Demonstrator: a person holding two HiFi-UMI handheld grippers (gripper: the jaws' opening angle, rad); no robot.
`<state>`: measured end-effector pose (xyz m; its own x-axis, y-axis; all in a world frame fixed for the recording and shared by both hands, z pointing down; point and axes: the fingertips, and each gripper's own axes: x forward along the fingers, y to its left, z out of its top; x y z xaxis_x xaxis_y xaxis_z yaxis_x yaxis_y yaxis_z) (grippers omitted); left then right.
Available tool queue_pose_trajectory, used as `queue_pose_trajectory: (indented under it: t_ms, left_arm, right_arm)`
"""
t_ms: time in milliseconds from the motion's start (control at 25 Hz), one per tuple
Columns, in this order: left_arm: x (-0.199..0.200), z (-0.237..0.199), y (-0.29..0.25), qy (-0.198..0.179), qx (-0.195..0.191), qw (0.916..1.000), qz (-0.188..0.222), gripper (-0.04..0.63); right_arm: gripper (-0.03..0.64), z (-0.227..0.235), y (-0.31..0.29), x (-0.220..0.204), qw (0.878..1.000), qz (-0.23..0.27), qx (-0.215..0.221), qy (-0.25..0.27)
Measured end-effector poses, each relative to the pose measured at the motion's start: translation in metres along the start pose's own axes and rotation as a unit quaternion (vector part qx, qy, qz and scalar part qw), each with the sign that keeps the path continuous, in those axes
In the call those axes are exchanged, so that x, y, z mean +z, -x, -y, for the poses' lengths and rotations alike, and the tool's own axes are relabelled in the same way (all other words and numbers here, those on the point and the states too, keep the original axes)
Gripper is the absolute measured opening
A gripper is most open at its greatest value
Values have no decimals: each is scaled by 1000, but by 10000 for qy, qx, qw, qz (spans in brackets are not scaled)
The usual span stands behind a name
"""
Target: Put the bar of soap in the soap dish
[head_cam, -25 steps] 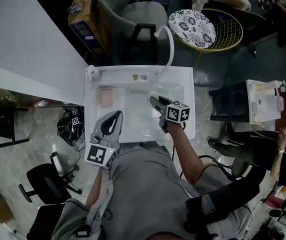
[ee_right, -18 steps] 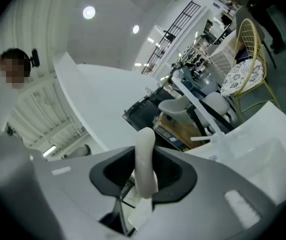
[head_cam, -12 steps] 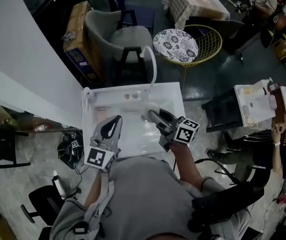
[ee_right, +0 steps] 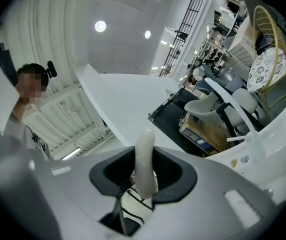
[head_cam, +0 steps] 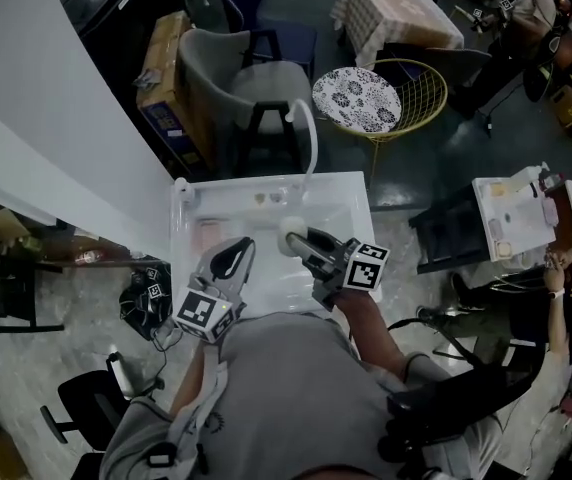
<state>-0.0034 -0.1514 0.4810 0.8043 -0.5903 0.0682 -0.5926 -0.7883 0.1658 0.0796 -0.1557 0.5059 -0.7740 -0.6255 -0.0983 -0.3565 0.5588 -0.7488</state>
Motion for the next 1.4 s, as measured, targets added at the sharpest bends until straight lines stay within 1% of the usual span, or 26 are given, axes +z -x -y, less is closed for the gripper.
queue_pose_trajectory:
  t_ms: [160,360,480,600,720,960,1120,1200,1400]
  left_arm:
    - [2,0,7,-47,173,9998,29,23]
    - [1,-4,28,-165,518,9985,58,23]
    - [10,-10,42,-255,784,9966,72,23]
    - [15,-11,55,-354,930,9949,172,23]
    - [21,-14,71,-365,1155,9925,165,23]
    - [33,-16,101,-447,1485,9868,475,21]
    - [39,-15,119,-378,1691,9834,540,21]
    - [43,-14,129,-347,1768,9818,603,2]
    - [45,-13,146,-270,1972,9773,720,0]
  right_arm:
    - [109,1,-7,-9,9997,-227,60,-119]
    - [109,10,-27,-28,9978,-538,78,-376]
    - [109,23,-46,-43,9957,-755,15,-538]
    - [109,36,-66,-57,9928,-951,-58,-727]
    - [109,50,-88,-77,9889,-1167,-163,-901]
    - [109,74,-129,-115,9802,-1706,-310,-957]
    - [109,86,-147,-133,9746,-1862,-392,-1178]
    - [109,94,-156,-141,9720,-1926,-490,-1252]
    - [109,123,-176,-168,9656,-2133,-818,-1240]
